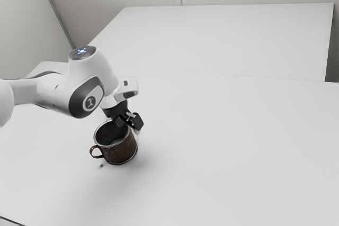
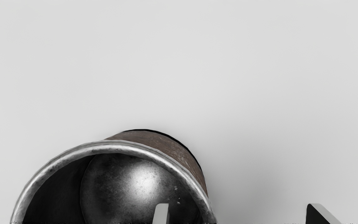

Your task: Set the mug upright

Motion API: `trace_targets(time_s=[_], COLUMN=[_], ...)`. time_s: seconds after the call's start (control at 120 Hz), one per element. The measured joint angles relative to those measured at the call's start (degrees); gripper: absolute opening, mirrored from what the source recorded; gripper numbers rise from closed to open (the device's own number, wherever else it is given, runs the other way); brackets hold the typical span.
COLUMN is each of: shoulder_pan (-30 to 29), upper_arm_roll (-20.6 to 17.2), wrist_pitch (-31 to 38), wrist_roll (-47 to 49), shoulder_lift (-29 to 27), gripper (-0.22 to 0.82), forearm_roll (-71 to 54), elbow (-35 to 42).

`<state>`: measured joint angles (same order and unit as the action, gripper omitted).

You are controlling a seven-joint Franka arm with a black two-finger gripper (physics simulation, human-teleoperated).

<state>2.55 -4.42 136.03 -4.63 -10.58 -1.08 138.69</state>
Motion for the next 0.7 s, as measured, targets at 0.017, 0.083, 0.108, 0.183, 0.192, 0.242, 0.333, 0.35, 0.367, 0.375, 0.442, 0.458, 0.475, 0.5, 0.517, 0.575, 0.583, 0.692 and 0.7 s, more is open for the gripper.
trace_targets(time_s=[0.017, 0.083, 0.108, 0.183, 0.192, 0.242, 0.333, 0.35, 0.367, 0.375, 0.442, 0.458, 0.475, 0.5, 0.517, 0.575, 0.583, 0.692, 0.7], shoulder_pan=[0.0, 0.0, -0.1, 0.0, 0.0, 0.0, 0.0, 0.0, 0.0, 0.0, -0.1, -0.1, -0.1, -0.2, -0.2, -0.3, -0.3, -0.2, -0.2], upper_arm_roll=[0.0, 0.0, 0.0, 0.0, 0.0, 0.0, 0.0, 0.0, 0.0, 0.0, -0.1, -0.1, -0.1, -0.1, -0.1, -0.1, -0.1, -0.2, -0.2], wrist_pitch=[-1.0, -5.6, -7.5, -13.3, -14.0, -17.7, -23.8, -24.8, -25.8, -26.3, -29.9, -30.8, -31.6, -32.6, -33.3, -35.5, -35.8, -39.4, -39.6], wrist_roll=[0.1, 0.8, 1.0, 1.9, 2.0, 2.5, 3.3, 3.5, 3.6, 3.7, 4.2, 4.4, 4.5, 4.7, 4.8, 5.2, 5.3, 5.9, 5.9], shoulder_lift=[-0.1, -0.1, 0.0, 0.8, 1.0, 1.8, 3.6, 3.9, 4.3, 4.5, 5.9, 6.3, 6.6, 6.9, 7.1, 7.9, 8.0, 9.8, 10.0], gripper=[0.47, 0.51, 0.52, 0.54, 0.55, 0.56, 0.57, 0.58, 0.58, 0.58, 0.59, 0.59, 0.59, 0.59, 0.59, 0.6, 0.6, 0.6, 0.6], forearm_roll=[0.1, 0.4, 0.4, 0.6, 0.6, 0.7, 0.8, 0.8, 0.8, 0.8, 0.7, 0.7, 0.7, 0.7, 0.7, 0.7, 0.7, 0.7, 0.7], elbow=[-0.7, -4.2, -5.8, -11.2, -11.8, -15.6, -21.5, -22.7, -23.9, -24.6, -28.7, -29.7, -30.6, -31.7, -32.5, -35.3, -35.7, -41.2, -41.5])
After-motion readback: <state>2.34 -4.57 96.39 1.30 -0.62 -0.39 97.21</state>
